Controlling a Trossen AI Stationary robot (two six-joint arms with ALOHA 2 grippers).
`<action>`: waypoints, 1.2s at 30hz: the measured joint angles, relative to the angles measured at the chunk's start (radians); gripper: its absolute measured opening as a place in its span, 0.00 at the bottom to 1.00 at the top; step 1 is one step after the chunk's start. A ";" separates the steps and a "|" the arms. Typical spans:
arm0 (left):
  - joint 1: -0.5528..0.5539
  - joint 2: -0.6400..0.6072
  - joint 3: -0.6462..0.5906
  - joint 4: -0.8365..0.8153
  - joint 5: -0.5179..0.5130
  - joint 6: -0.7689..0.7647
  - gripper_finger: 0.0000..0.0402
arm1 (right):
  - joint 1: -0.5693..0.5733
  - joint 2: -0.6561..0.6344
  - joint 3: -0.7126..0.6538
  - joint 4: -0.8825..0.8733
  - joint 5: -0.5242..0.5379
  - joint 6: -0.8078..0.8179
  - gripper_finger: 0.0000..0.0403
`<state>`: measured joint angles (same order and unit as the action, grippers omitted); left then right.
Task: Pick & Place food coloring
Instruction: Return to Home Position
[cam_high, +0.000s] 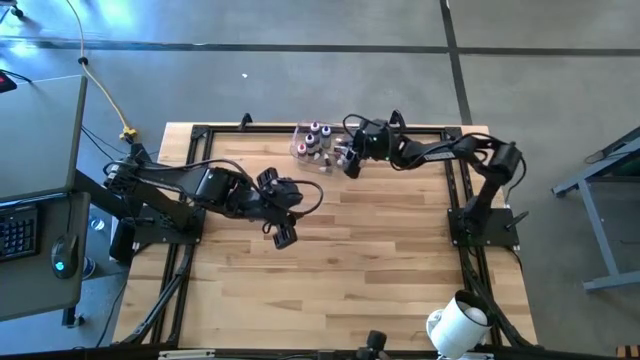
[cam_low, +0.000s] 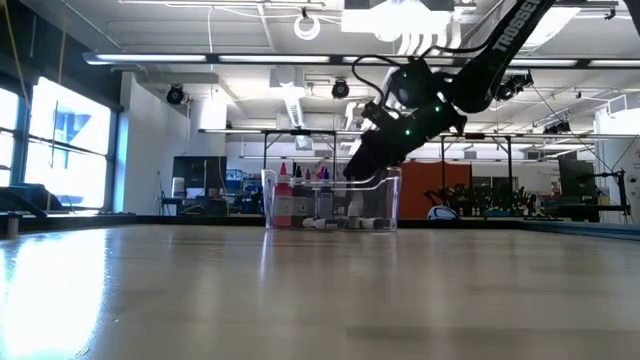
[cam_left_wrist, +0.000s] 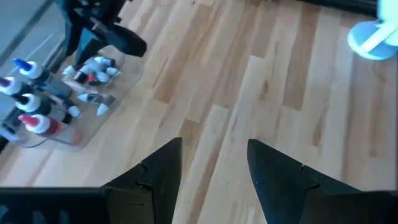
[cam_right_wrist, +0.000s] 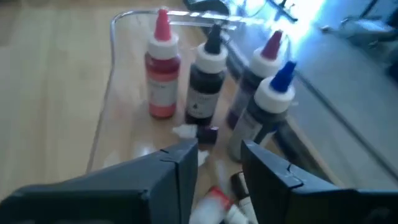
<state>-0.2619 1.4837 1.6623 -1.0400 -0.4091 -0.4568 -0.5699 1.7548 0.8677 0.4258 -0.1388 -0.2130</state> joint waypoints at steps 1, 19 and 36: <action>0.000 0.000 0.000 -0.009 -0.013 0.000 0.45 | 0.003 0.002 0.000 0.009 0.025 -0.003 0.29; -0.180 -0.084 -0.045 -0.531 -0.392 -0.555 0.45 | 0.132 -0.558 0.002 -0.435 0.025 -0.053 0.35; -0.590 -0.628 -0.890 0.051 -0.657 -0.795 0.45 | 0.281 -1.230 0.002 -0.915 -0.066 0.108 0.35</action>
<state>-0.8523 0.8553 0.7728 -0.9892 -1.0657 -1.2523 -0.2889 0.5246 0.8692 -0.4894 -0.2045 -0.1047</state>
